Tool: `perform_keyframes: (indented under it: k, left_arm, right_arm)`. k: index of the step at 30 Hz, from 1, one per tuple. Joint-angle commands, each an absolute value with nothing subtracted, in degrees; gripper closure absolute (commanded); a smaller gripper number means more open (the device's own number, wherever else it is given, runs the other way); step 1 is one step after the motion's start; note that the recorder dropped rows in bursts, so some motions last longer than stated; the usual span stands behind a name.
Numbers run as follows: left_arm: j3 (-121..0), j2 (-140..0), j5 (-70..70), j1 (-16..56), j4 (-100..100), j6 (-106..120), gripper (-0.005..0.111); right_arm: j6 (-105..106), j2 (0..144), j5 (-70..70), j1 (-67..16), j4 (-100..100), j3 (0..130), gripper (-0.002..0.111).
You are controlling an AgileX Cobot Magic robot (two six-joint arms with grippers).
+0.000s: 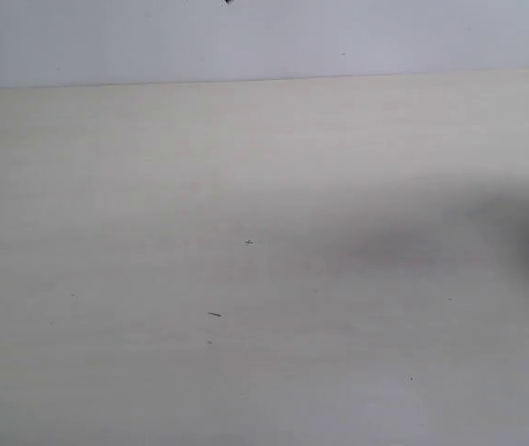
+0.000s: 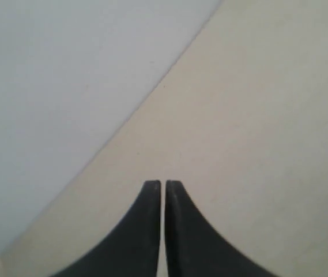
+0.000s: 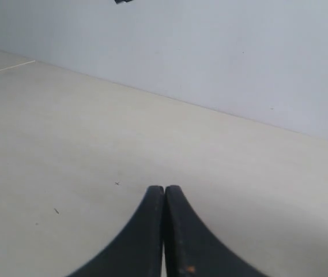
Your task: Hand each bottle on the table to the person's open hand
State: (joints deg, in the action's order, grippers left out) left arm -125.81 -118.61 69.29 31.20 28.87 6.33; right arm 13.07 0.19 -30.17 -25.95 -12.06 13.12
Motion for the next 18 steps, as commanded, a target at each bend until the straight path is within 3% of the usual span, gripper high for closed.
perform_keyframes:
  k: [1, 6, 14, 18]
  left_arm:
    - [-121.25, -111.6, 69.96, 21.88, 5.66, 1.19, 0.105]
    - [-101.36, -97.7, 61.14, 18.23, 0.0, -0.84, 0.105]
    - [-46.62, -59.61, 7.27, 19.59, 0.83, -11.45, 0.105]
    - [-24.84, -37.25, -3.97, 19.59, 0.83, -17.03, 0.105]
  right_arm:
    - [13.31, 0.0, -29.2, -25.97, -11.99, 12.91, 0.108]
    - [13.31, 0.0, -29.2, -25.97, -11.99, 12.91, 0.108]
    - [13.31, 0.0, -29.2, -25.97, -11.99, 12.91, 0.108]
    - [13.31, 0.0, -29.2, -25.97, -11.99, 12.91, 0.108]
